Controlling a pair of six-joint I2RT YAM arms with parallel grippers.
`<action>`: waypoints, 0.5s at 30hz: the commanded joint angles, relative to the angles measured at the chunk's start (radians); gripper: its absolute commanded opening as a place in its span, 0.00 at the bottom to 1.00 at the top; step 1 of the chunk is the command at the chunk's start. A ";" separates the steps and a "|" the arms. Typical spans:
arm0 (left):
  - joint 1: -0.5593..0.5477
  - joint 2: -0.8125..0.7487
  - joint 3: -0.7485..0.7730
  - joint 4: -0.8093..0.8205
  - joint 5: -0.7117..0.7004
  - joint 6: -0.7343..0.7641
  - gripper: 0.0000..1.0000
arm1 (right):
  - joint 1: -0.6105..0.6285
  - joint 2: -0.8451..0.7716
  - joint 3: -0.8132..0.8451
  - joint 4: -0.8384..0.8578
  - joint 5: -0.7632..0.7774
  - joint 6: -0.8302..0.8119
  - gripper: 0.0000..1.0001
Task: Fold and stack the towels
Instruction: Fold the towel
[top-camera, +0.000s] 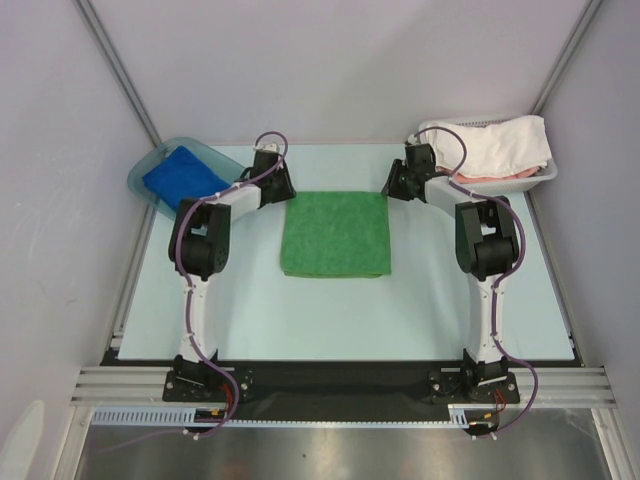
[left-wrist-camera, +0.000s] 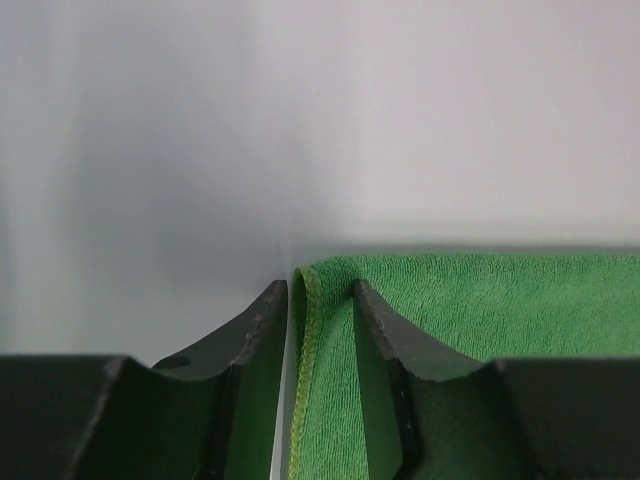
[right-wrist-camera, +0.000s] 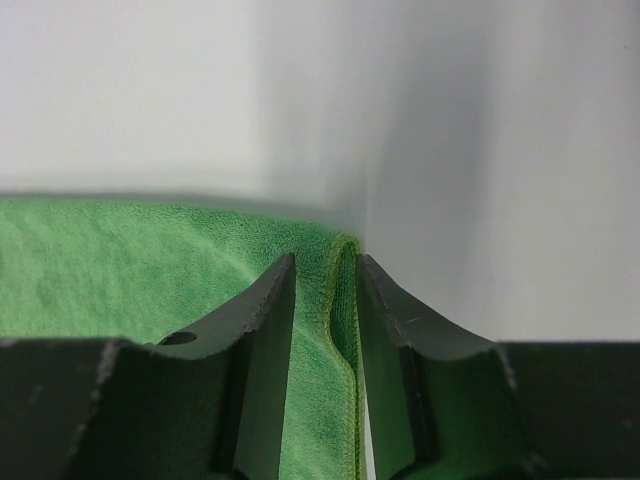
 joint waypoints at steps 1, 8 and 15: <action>0.005 0.024 0.067 -0.036 -0.003 0.006 0.37 | 0.000 0.010 0.044 0.005 0.002 -0.020 0.36; 0.005 0.063 0.119 -0.127 -0.021 -0.006 0.35 | 0.006 -0.033 -0.016 0.012 0.016 -0.034 0.36; 0.005 0.069 0.127 -0.159 -0.024 -0.004 0.35 | 0.011 -0.029 -0.023 0.012 0.022 -0.048 0.36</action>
